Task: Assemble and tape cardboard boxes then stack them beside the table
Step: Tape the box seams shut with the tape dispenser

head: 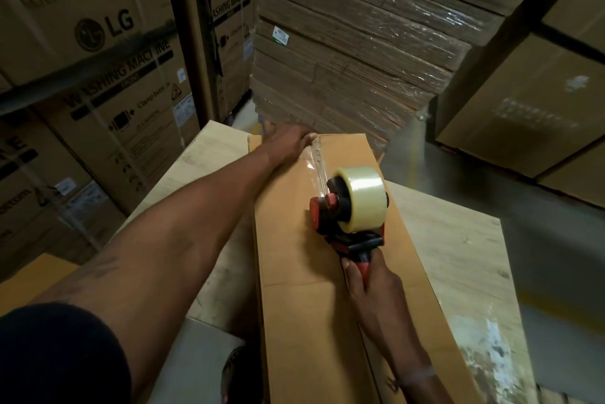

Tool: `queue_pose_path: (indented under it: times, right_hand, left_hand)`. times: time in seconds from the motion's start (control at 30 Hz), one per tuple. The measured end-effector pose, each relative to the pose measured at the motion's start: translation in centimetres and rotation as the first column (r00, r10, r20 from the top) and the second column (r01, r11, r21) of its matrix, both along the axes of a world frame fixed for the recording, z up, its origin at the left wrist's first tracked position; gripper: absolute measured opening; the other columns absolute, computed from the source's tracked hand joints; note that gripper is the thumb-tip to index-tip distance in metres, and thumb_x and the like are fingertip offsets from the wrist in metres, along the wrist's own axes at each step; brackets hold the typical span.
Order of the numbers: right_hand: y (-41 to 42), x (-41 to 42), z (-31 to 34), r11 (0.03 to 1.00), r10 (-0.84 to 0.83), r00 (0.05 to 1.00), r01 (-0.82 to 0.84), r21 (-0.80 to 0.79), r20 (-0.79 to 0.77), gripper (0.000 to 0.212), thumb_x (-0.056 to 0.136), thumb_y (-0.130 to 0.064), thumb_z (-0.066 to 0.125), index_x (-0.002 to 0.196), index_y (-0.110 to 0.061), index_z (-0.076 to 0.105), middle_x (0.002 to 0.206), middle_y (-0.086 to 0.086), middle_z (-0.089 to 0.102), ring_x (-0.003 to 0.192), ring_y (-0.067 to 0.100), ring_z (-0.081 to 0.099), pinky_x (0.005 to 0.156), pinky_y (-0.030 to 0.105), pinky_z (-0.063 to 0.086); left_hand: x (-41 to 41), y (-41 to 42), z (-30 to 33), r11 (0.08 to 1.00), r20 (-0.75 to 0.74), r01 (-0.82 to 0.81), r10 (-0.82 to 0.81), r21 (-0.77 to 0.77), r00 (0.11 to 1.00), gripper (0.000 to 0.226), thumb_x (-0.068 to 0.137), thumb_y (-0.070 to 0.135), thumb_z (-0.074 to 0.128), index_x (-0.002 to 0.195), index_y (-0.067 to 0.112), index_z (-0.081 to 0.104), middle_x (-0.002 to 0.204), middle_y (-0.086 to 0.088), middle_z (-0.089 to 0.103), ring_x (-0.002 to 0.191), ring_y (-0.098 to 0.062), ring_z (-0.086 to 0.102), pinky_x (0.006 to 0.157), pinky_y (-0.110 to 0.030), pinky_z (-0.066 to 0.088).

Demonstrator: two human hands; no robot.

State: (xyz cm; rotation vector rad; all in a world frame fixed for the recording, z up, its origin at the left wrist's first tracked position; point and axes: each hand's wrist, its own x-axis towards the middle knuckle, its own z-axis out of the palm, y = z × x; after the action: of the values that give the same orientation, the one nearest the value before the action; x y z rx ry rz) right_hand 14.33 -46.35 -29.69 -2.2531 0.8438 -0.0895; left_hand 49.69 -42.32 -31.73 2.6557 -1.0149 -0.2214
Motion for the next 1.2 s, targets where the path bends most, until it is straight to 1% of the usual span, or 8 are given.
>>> queue_pose_path:
  times: [0.1,0.17,0.3,0.37,0.6,0.73,0.93,1.2]
  right_hand:
    - [0.3,-0.1,-0.3,1.000,-0.004,1.000,0.004,-0.012,0.013,0.028,0.106,-0.038,0.054,0.128,-0.021,0.053,0.101,0.007,0.074,0.093,0.030,0.070,0.073,0.041,0.056]
    - [0.4,-0.1,-0.4,1.000,0.001,1.000,-0.001,-0.014,0.019,0.028,0.106,-0.037,0.054,0.128,-0.020,0.054,0.101,0.007,0.073,0.093,0.030,0.070,0.073,0.041,0.056]
    - [0.3,0.0,-0.5,1.000,0.008,1.000,-0.008,0.013,0.019,0.030,0.106,-0.037,0.054,0.129,-0.019,0.052,0.104,0.008,0.072,0.094,0.030,0.069,0.075,0.042,0.057]
    - [0.3,0.1,-0.4,1.000,0.011,1.000,-0.011,0.023,0.021,0.030,0.106,-0.036,0.054,0.129,-0.016,0.052,0.107,0.011,0.072,0.096,0.033,0.068,0.074,0.039,0.054]
    - [0.6,0.1,0.0,1.000,0.025,0.999,-0.025,0.002,-0.021,0.033,0.107,-0.034,0.053,0.131,-0.013,0.049,0.114,0.017,0.069,0.101,0.040,0.067,0.077,0.040,0.054]
    - [1.3,-1.4,0.3,0.999,0.032,0.999,-0.033,-0.032,-0.044,0.033,0.108,-0.036,0.050,0.133,-0.014,0.048,0.115,0.014,0.067,0.101,0.035,0.066,0.079,0.042,0.055]
    - [2.1,-5.6,-0.1,0.999,0.035,0.998,-0.036,-0.016,-0.057,0.035,0.108,-0.035,0.050,0.134,-0.013,0.048,0.114,0.015,0.069,0.101,0.036,0.067,0.076,0.038,0.052]
    - [2.0,-5.1,-0.3,1.000,0.013,0.998,-0.012,0.004,-0.066,0.040,0.107,-0.034,0.050,0.139,-0.009,0.047,0.120,0.018,0.069,0.109,0.039,0.065,0.086,0.043,0.055]
  left_hand:
    - [-0.6,1.1,-0.9,0.992,0.064,0.115,-0.118,0.050,0.991,0.062,0.110,0.056,0.021,0.166,0.031,0.012,0.175,-0.006,-0.003,0.158,-0.035,-0.015,0.123,-0.064,-0.010]
    - [-1.2,1.9,-1.2,0.970,0.087,0.239,-0.241,0.032,0.967,0.065,0.110,0.053,0.021,0.166,0.028,0.000,0.172,-0.007,-0.018,0.153,-0.035,-0.029,0.122,-0.060,-0.018]
    - [-3.6,3.1,-1.9,0.858,0.124,0.511,-0.513,0.052,0.849,0.059,0.111,0.049,0.025,0.166,0.030,0.011,0.173,0.000,-0.007,0.156,-0.026,-0.023,0.125,-0.048,-0.017]
    - [-4.7,3.2,-2.5,0.820,0.102,0.567,-0.573,0.083,0.813,0.056,0.111,0.046,0.026,0.164,0.029,0.017,0.173,0.000,0.000,0.159,-0.026,-0.014,0.128,-0.051,-0.011]
    - [-6.7,3.6,-2.2,0.842,0.107,0.529,-0.539,0.109,0.836,0.052,0.111,0.030,0.035,0.161,0.019,0.035,0.172,-0.003,0.019,0.161,-0.024,-0.002,0.129,-0.048,-0.005]
    - [-7.0,3.7,-1.6,0.844,0.081,0.519,-0.532,0.140,0.843,0.053,0.110,0.030,0.035,0.163,0.023,0.029,0.173,-0.002,0.013,0.160,-0.024,-0.004,0.128,-0.048,-0.005]
    - [-8.1,3.5,-0.9,0.854,0.088,0.476,-0.501,0.212,0.861,0.059,0.112,0.041,0.027,0.166,0.025,0.010,0.174,0.000,0.000,0.160,-0.025,-0.008,0.129,-0.054,-0.001]
    - [-12.3,4.9,-1.3,0.811,0.045,0.566,-0.577,0.147,0.815,0.074,0.095,0.060,0.008,0.159,0.028,0.024,0.171,-0.002,0.020,0.160,-0.028,-0.003,0.129,-0.053,-0.004]
